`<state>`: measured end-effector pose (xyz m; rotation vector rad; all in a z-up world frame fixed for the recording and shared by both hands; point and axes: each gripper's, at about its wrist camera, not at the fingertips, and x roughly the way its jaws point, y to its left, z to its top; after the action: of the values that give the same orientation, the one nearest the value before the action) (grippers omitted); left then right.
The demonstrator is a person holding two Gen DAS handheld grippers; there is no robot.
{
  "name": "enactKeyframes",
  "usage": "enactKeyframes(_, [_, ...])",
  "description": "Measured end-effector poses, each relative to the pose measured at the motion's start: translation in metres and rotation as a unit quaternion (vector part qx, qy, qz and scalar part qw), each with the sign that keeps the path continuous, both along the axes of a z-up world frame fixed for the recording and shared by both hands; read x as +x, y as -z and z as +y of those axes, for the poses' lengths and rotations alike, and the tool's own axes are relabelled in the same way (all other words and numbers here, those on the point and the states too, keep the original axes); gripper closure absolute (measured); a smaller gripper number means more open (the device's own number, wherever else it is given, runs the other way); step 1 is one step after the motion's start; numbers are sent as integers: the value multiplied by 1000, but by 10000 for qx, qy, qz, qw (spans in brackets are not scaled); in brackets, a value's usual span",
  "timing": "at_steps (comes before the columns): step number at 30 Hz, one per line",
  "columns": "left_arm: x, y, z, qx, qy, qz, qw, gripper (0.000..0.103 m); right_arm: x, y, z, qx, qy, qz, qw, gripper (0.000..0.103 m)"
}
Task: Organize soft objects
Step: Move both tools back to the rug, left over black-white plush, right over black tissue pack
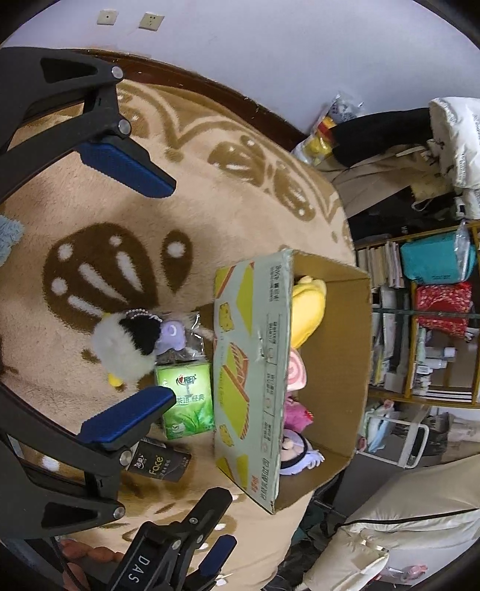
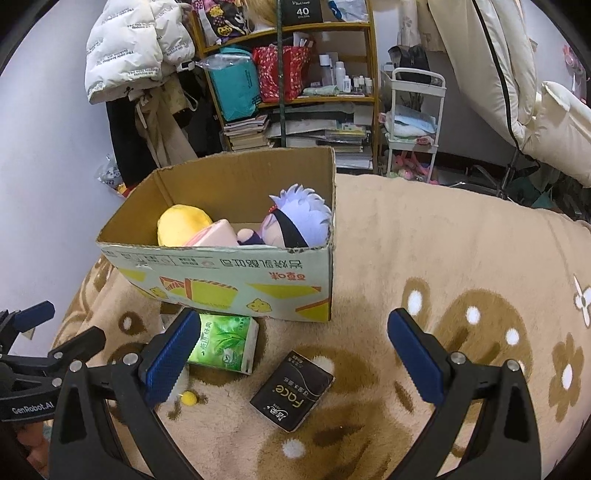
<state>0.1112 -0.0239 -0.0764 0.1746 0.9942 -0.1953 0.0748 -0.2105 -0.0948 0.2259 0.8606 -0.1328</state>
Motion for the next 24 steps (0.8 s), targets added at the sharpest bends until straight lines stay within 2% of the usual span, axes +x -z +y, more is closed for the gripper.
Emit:
enactKeyframes(7, [8,12,1,-30,-74,267,9996,2,7,12,-1,34,35,212,9998,0])
enactKeyframes(17, [14,42,-14,250,27,747,9969,2,16,50,-7,355,265,844,9954,0])
enactKeyframes(24, [17,64,-23,423,101,1127,9927,2,22,66,-5,257,232,1124,9931,0])
